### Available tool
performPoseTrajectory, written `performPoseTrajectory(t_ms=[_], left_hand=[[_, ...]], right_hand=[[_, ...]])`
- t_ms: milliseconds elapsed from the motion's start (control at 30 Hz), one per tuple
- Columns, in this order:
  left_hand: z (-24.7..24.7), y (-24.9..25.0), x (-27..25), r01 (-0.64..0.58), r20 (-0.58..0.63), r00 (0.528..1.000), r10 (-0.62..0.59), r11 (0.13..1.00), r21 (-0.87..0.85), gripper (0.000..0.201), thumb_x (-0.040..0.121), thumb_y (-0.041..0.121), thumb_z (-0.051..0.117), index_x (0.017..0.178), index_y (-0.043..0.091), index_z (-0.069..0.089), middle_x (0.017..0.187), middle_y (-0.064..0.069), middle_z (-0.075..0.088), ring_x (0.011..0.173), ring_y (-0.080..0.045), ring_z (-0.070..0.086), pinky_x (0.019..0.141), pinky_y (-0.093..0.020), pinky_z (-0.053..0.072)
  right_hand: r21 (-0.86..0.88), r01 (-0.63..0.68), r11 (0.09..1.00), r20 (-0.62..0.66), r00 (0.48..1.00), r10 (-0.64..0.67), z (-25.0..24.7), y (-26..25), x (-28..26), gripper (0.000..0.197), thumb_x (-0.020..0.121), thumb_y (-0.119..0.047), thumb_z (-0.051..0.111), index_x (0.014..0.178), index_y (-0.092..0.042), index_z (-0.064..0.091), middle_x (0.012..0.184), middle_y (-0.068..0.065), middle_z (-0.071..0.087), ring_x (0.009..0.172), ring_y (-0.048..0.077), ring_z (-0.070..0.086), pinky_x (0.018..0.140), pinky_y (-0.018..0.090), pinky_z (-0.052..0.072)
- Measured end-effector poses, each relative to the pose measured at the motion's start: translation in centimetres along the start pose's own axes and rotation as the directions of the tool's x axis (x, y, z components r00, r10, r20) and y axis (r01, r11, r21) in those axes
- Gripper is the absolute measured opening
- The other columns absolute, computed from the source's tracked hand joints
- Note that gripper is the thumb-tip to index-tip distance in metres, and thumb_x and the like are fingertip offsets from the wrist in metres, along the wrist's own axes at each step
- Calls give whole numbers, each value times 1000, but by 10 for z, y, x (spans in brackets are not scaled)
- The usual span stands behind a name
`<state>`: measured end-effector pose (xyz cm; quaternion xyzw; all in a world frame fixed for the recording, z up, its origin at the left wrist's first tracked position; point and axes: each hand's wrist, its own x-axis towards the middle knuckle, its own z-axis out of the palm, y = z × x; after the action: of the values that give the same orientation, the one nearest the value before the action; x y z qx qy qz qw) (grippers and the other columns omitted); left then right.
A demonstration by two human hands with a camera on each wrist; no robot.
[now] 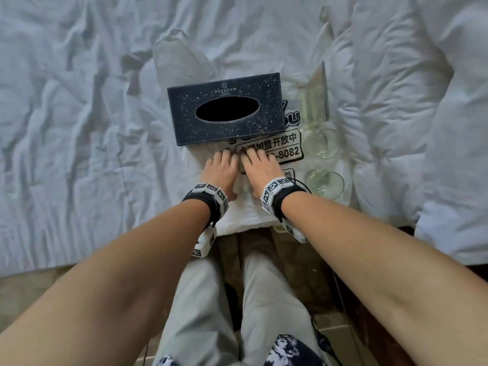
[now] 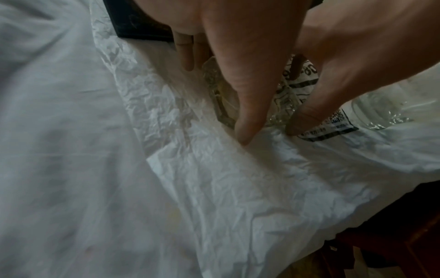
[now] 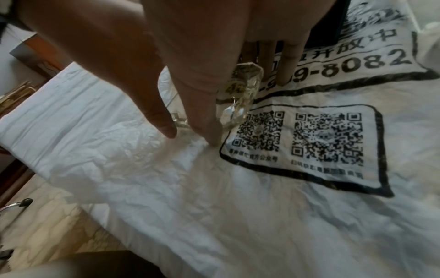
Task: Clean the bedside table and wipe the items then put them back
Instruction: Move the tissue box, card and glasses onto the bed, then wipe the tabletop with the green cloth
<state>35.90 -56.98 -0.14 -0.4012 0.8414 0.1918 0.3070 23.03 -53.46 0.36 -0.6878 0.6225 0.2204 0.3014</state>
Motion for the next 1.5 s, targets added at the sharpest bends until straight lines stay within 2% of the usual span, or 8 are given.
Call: performPoseTrajectory(t_ms=[200, 333, 733, 967, 1067, 1167, 1300, 1500], left_hand=[[-2, -5, -4, -30, 14, 999, 30, 1000, 6, 103, 67, 52, 82, 144, 7, 29, 141, -13, 34, 127, -32, 37, 104, -43, 39], [-12, -14, -15, -89, 1, 996, 89, 996, 26, 94, 72, 48, 80, 142, 9, 32, 141, -11, 35, 128, -32, 37, 103, -44, 39], [-49, -2, -68, -338, 30, 941, 337, 931, 141, 71, 81, 40, 74, 140, 15, 45, 139, -8, 47, 127, -28, 41, 104, -44, 43], [-45, 51, -84, -494, 141, 870, 473, 830, 260, 65, 83, 41, 71, 138, 17, 48, 134, -7, 50, 127, -28, 43, 98, -42, 46], [-33, 84, -89, -564, 181, 825, 535, 778, 276, 59, 84, 39, 71, 134, 15, 51, 130, -8, 53, 123, -28, 45, 93, -42, 47], [-17, 119, -90, -638, 247, 770, 588, 705, 310, 61, 87, 38, 67, 141, 17, 47, 131, -7, 53, 125, -28, 45, 90, -41, 47], [15, 166, -81, -693, 317, 721, 616, 627, 357, 60, 88, 37, 67, 141, 17, 47, 131, -7, 54, 124, -28, 47, 93, -40, 48], [68, 221, -58, -696, 394, 718, 574, 574, 431, 65, 86, 37, 71, 142, 18, 46, 136, -7, 52, 128, -28, 46, 99, -42, 48]], right_hand=[[40, -53, 998, -28, 998, 54, 6, -1, -13, 109, 67, -37, 86, 150, -14, 20, 152, 7, 26, 136, 28, 31, 107, 43, 37], [94, -119, 988, -19, 992, 122, 4, -9, -29, 112, 69, -36, 85, 153, -14, 13, 159, 6, 13, 145, 28, 20, 115, 47, 29], [348, -346, 871, -67, 918, 392, 20, -47, -113, 78, 80, -28, 74, 145, -13, 35, 156, 1, 21, 141, 26, 23, 111, 46, 34], [569, -454, 686, -24, 825, 565, 72, -49, -163, 51, 80, -15, 60, 130, -16, 51, 154, -5, 28, 135, 30, 34, 103, 43, 40], [650, -504, 569, 52, 777, 627, 103, -46, -186, 61, 83, -21, 61, 140, -16, 42, 152, -2, 31, 135, 29, 35, 104, 44, 40], [674, -524, 521, 75, 750, 658, 136, -39, -207, 59, 89, -26, 62, 143, -12, 41, 154, 0, 30, 138, 28, 32, 108, 46, 38], [745, -522, 415, 123, 719, 684, 183, -28, -227, 64, 91, -25, 62, 148, -12, 34, 155, 3, 31, 139, 28, 31, 109, 45, 36], [803, -516, 299, 198, 704, 682, 250, -6, -235, 65, 92, -23, 63, 149, -10, 34, 154, 6, 30, 139, 30, 31, 114, 42, 31]])
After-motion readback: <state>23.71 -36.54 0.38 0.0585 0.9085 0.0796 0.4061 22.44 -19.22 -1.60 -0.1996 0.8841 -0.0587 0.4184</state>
